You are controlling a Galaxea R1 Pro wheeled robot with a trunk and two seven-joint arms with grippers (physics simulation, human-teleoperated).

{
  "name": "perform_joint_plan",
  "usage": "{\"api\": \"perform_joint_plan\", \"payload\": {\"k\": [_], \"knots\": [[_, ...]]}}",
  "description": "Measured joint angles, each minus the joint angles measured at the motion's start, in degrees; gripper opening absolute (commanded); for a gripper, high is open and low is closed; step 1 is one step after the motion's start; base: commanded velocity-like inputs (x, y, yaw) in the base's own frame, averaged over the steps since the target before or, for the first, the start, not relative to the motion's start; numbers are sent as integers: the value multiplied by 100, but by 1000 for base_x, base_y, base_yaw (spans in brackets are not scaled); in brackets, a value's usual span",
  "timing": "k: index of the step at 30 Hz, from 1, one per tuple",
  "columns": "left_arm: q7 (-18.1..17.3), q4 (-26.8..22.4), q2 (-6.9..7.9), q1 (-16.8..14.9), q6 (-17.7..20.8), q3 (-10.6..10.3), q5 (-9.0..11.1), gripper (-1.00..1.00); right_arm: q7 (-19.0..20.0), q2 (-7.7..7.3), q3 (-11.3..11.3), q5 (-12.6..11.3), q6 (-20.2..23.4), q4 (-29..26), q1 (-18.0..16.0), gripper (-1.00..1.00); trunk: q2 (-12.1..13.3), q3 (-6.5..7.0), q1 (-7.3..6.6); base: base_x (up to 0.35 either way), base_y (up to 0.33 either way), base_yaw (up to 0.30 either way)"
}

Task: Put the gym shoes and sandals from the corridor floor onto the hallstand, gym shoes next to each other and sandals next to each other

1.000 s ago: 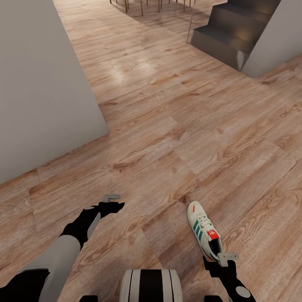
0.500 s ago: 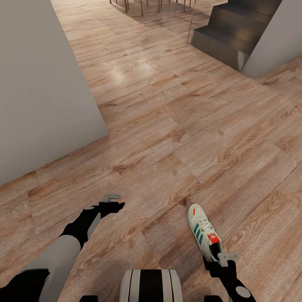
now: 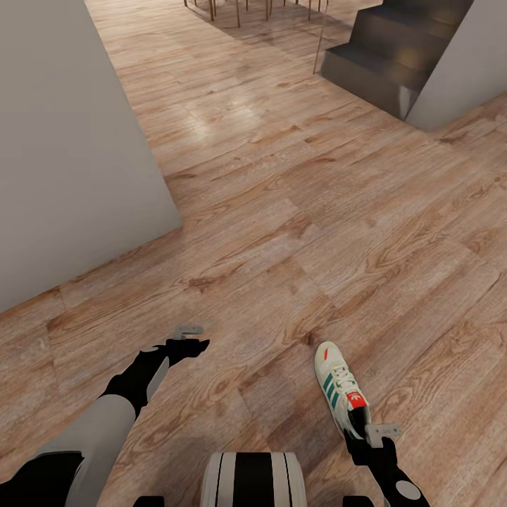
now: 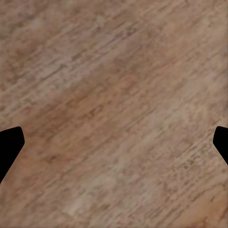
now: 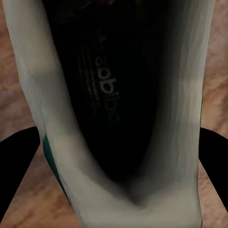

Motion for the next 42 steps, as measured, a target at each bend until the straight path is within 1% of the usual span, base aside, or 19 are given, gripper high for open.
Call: {"api": "perform_joint_plan", "payload": {"k": [10,26,29,31,32,35,37,39,40,41,42], "knots": [[-8,-7,7,0,0,-2,0,100,-2,0,1,1,0,0,0,-100,0,0,0,0,0,0],[-1,-2,20,32,-12,-16,0,100,0,-15,3,12,-24,22,0,-100,21,354,-41,0,0,0],[-1,7,34,121,-23,-16,0,100,-2,-14,8,17,-24,40,2,-100,25,420,-49,0,0,0],[-1,0,38,247,-40,-19,0,100,-6,-11,10,20,-26,102,3,-100,28,465,-54,0,0,0],[-1,-3,40,325,-74,-23,-1,100,-4,-10,13,20,-28,164,2,-100,29,487,-56,0,0,0],[0,1,50,424,-200,-28,-5,100,-1,-9,12,20,-41,275,1,-100,33,553,-64,0,0,0],[0,64,71,497,-368,-25,-17,100,0,-8,8,18,-50,344,1,-100,36,598,-69,0,0,0],[5,68,75,580,-399,-19,-16,100,-3,-12,6,14,-52,352,3,-100,39,642,-75,0,0,0],[20,49,78,694,-424,-11,-18,100,-12,-13,4,9,-52,350,3,-100,40,664,-77,0,0,0],[27,42,80,736,-433,-8,-17,100,-14,-14,4,8,-54,347,3,-100,41,686,-80,0,0,0],[45,27,104,881,-487,3,-24,100,-21,-15,4,6,-58,343,3,-100,43,708,-82,0,0,0]]}}
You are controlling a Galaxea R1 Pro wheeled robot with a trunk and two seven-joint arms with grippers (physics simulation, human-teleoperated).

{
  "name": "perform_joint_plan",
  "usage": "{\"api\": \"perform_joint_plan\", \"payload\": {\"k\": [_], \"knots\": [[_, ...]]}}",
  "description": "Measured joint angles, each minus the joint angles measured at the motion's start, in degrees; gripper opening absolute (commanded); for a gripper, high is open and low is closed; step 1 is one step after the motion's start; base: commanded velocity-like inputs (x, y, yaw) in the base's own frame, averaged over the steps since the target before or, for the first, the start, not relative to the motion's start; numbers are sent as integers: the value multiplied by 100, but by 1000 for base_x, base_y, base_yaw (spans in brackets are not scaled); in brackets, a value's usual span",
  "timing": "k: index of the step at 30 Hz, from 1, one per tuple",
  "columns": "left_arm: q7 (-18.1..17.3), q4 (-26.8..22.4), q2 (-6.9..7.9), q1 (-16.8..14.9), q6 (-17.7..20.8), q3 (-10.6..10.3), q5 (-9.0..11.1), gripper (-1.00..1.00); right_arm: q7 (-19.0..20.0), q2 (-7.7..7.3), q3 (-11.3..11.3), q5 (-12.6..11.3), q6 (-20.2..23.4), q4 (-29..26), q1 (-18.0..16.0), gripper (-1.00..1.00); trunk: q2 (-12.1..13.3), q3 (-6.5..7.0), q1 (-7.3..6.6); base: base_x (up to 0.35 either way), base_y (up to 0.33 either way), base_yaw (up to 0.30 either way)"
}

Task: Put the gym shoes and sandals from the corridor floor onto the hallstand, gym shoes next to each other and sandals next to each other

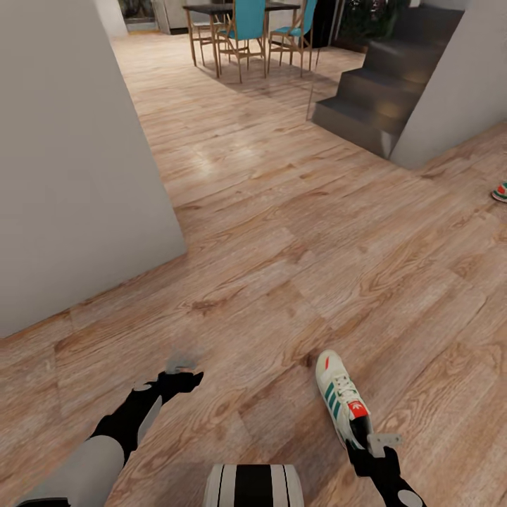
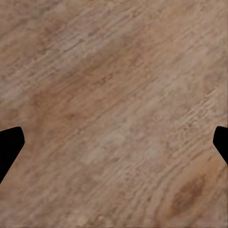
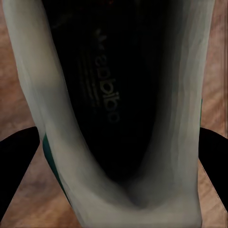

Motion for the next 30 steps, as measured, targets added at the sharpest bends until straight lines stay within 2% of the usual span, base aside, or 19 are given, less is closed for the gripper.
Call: {"api": "perform_joint_plan", "payload": {"k": [2,5,9,10,14,20,24,28,30], "knots": [[10,-4,43,111,-88,7,0,100,-5,1,0,-4,-2,-11,0,-100,3,45,-5,0,0,0],[30,9,195,378,-434,20,-3,100,-10,5,-4,3,-3,-24,-2,-100,7,111,-13,0,0,-3],[45,23,278,622,-602,27,11,100,-12,-13,-18,5,-16,-20,0,-100,12,201,-23,0,0,-147],[60,36,290,728,-816,31,17,100,-12,-19,-65,5,-63,-5,0,-100,13,226,-26,0,0,-240],[132,56,298,932,-1199,35,27,100,-11,-26,-210,5,-213,15,9,-100,19,329,-36,0,0,-261],[347,59,296,1266,-1443,37,61,100,-4,-30,-440,4,-312,123,24,-100,27,491,-52,0,0,-275],[477,64,293,1327,-1610,37,69,100,-3,-39,-482,0,-456,329,29,-100,32,600,-62,0,0,-277],[831,173,267,1356,-1758,37,77,100,-10,-63,-510,-4,-1093,948,28,-100,37,709,-72,0,0,-276],[904,195,255,1358,-1777,34,79,100,-11,-64,-510,-3,-1197,1057,27,-100,40,764,-77,0,0,-275]]}}
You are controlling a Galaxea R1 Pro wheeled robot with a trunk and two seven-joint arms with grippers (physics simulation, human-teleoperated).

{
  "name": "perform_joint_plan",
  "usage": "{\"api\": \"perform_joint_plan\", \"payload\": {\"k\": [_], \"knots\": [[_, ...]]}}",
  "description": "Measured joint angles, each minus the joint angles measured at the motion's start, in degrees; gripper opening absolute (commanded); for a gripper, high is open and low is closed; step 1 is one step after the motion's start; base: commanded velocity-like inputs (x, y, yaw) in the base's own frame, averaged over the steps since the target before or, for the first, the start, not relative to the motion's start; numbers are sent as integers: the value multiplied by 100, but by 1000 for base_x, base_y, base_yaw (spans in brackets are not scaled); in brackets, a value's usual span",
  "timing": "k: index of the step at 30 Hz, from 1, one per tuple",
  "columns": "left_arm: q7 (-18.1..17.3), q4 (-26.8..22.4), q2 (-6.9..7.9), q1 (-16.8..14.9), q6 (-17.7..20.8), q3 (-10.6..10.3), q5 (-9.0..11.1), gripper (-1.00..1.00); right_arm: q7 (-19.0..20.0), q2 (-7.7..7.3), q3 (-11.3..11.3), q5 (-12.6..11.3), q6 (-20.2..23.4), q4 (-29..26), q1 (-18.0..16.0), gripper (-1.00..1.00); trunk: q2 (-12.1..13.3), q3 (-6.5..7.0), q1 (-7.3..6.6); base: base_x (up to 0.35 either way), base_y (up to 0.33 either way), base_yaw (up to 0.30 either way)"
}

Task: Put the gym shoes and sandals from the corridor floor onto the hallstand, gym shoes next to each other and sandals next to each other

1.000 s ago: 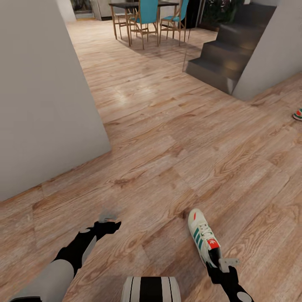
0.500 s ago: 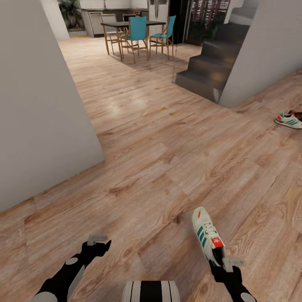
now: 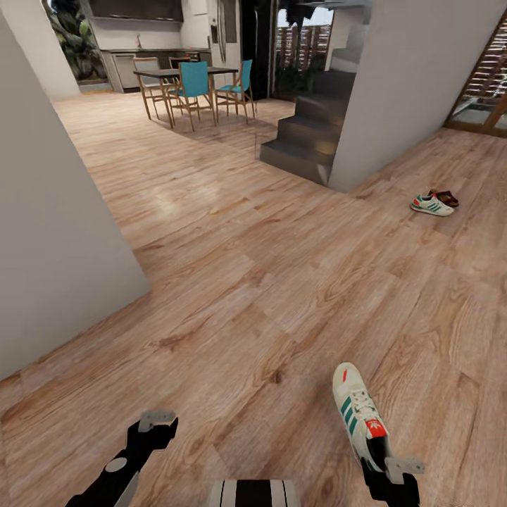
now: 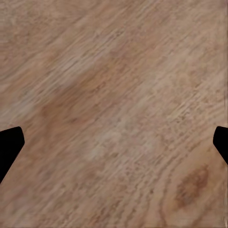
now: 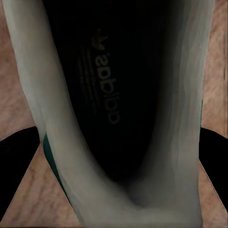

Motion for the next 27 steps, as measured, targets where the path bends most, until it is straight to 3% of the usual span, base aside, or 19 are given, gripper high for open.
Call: {"api": "perform_joint_plan", "payload": {"k": [27], "knots": [[66,231,-34,2,-27,-4,25,100,-7,8,-11,-20,-111,254,2,-100,36,684,-69,0,0,-288]]}}
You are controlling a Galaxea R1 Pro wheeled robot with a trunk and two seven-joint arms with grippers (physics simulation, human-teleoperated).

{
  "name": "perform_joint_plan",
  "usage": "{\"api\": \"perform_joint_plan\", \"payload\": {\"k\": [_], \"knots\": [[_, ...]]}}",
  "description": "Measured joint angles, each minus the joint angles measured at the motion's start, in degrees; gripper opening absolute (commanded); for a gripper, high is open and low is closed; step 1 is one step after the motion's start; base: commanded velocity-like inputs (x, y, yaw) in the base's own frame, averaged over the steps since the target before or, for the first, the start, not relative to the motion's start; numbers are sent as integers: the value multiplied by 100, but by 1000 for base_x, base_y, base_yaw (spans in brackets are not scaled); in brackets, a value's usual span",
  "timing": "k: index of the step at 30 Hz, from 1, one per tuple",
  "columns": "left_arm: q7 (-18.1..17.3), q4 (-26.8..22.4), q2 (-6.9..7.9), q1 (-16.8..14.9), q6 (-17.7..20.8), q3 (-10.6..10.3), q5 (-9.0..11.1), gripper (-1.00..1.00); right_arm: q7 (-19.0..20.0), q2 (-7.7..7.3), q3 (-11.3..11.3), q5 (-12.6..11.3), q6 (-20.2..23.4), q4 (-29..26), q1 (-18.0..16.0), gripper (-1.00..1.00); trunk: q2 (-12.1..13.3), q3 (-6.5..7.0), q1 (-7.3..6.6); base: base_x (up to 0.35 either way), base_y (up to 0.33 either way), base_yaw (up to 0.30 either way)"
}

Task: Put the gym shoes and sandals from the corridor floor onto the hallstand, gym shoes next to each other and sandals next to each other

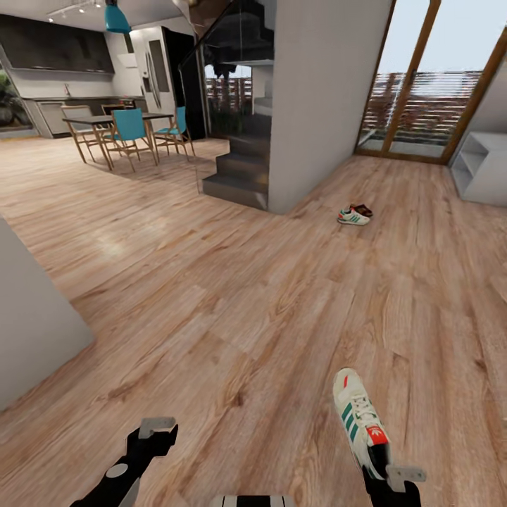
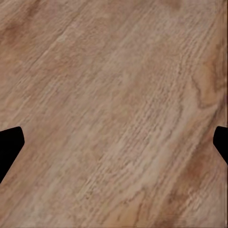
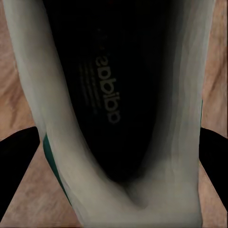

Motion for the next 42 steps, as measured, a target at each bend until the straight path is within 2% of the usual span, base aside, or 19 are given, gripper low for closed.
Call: {"api": "perform_joint_plan", "payload": {"k": [7,11,15,31,42], "knots": [[0,55,-1,0,-32,0,0,100,0,0,0,0,6,19,0,-100,9,172,-18,0,0,-293],[0,71,-12,0,-313,0,0,100,4,5,5,5,6,24,-1,-100,15,269,-28,0,0,-294],[0,73,-21,0,-376,0,0,100,6,15,8,5,6,26,-2,-100,20,365,-39,0,0,-294],[0,72,-27,0,-397,0,0,100,6,26,9,-1,15,21,-2,-100,661,684,-389,0,0,-294],[0,82,-29,0,-413,0,-3,100,6,35,9,-3,15,22,-2,-100,662,706,-391,33,0,-294]]}}
